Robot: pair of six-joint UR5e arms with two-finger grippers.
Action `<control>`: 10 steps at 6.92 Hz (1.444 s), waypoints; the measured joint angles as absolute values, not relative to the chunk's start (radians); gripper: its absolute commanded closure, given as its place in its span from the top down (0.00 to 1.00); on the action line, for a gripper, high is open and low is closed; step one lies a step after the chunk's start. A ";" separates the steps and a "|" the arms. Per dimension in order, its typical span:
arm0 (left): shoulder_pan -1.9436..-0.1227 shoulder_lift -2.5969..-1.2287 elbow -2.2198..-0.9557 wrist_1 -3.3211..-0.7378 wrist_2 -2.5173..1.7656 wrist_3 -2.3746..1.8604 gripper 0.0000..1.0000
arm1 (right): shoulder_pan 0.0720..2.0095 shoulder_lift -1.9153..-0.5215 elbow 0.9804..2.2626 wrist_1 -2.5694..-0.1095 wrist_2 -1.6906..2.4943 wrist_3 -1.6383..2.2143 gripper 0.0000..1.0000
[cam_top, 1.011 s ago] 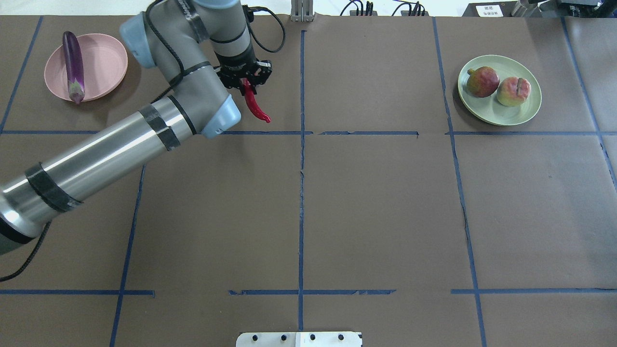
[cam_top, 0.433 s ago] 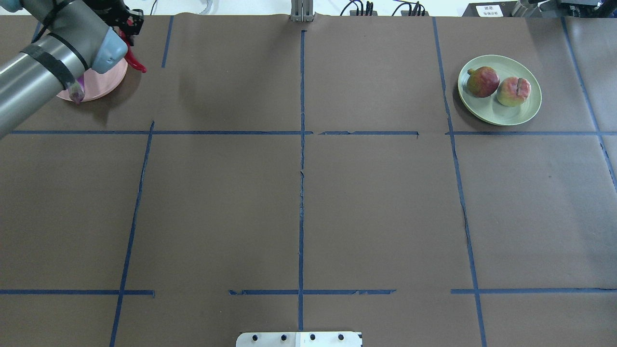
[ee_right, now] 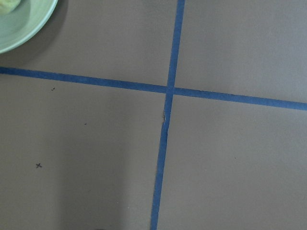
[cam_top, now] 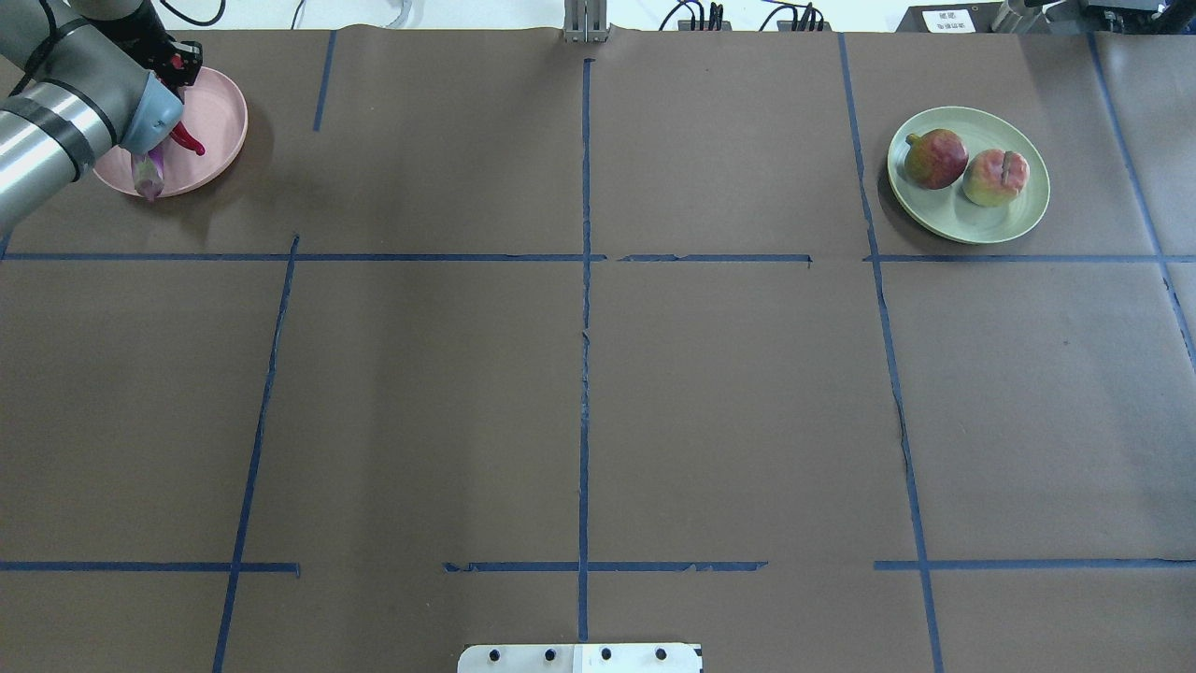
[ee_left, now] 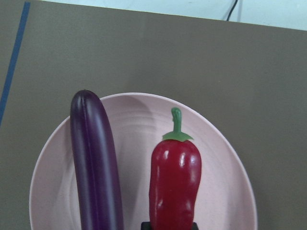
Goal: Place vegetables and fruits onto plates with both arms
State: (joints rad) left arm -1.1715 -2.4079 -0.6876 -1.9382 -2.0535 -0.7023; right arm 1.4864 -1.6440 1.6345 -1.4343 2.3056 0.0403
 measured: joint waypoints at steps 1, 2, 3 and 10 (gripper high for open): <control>-1.170 -2.406 -0.678 -1.954 -2.052 -0.681 1.00 | 1.486 -1.644 1.634 -1.434 2.306 0.039 1.00; -1.172 -2.388 -0.702 -1.959 -2.054 -0.632 1.00 | 1.486 -1.645 1.635 -1.433 2.305 0.037 1.00; -1.180 -2.330 -0.776 -1.956 -2.073 -0.561 1.00 | 1.486 -1.649 1.636 -1.433 2.305 0.035 1.00; -1.489 -1.767 -1.458 -1.611 -2.344 0.067 1.00 | 1.515 -1.715 1.672 -1.462 2.317 0.032 1.00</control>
State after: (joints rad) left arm -1.4890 -1.7669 -1.4577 -1.6110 -2.3445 0.0666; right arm 1.5147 -1.7150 1.6720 -1.4621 2.3172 0.0320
